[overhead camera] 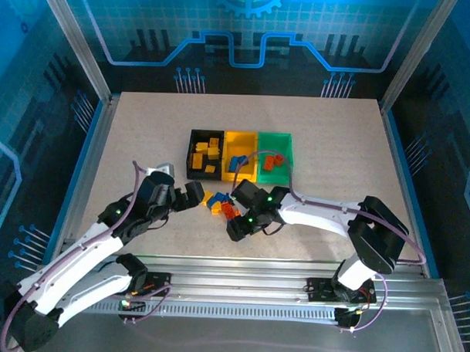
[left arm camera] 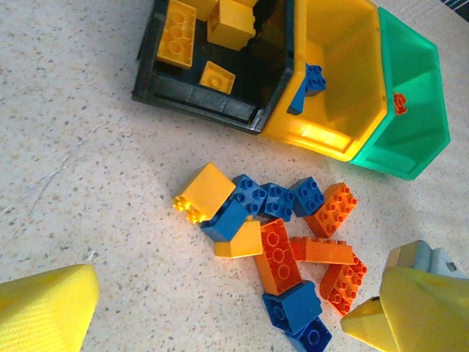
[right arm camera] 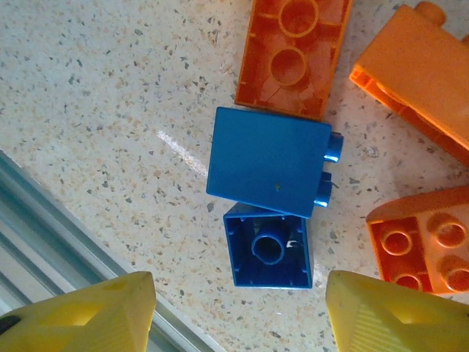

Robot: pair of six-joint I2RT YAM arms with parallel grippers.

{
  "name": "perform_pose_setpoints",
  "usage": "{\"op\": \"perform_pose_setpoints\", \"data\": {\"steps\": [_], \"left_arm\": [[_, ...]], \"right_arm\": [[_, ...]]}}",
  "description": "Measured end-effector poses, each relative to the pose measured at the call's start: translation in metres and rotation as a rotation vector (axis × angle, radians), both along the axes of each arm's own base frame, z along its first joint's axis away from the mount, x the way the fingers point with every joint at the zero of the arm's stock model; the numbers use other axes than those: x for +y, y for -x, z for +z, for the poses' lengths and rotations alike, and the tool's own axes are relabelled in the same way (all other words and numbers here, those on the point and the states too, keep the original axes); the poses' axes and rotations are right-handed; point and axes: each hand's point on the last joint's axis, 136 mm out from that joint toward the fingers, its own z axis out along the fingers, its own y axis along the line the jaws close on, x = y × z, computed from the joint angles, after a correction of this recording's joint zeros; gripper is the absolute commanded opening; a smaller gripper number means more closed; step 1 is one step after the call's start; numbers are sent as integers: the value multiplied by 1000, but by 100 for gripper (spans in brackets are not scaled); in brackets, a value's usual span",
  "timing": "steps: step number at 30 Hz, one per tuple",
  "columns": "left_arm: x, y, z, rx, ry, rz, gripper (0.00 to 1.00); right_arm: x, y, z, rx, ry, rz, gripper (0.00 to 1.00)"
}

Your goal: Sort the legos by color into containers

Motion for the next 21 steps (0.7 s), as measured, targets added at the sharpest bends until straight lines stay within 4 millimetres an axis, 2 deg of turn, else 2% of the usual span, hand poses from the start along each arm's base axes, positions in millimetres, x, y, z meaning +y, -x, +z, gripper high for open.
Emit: {"op": "perform_pose_setpoints", "data": {"steps": [6, 10, 15, 21], "left_arm": [[2, 2, -3, 13, 2, 13, 99], [5, 5, -11, 33, -11, 24, 99], [7, 4, -12, 34, -19, 33, 99], [9, 6, -18, 45, -31, 37, 99]], "right_arm": [[-2, -2, -4, -18, 49, 1, 65], [1, 0, -17, -32, 106, 24, 65], [-1, 6, -31, -30, 173, 55, 64], [-9, 3, -43, -52, 245, 60, 48]]}}
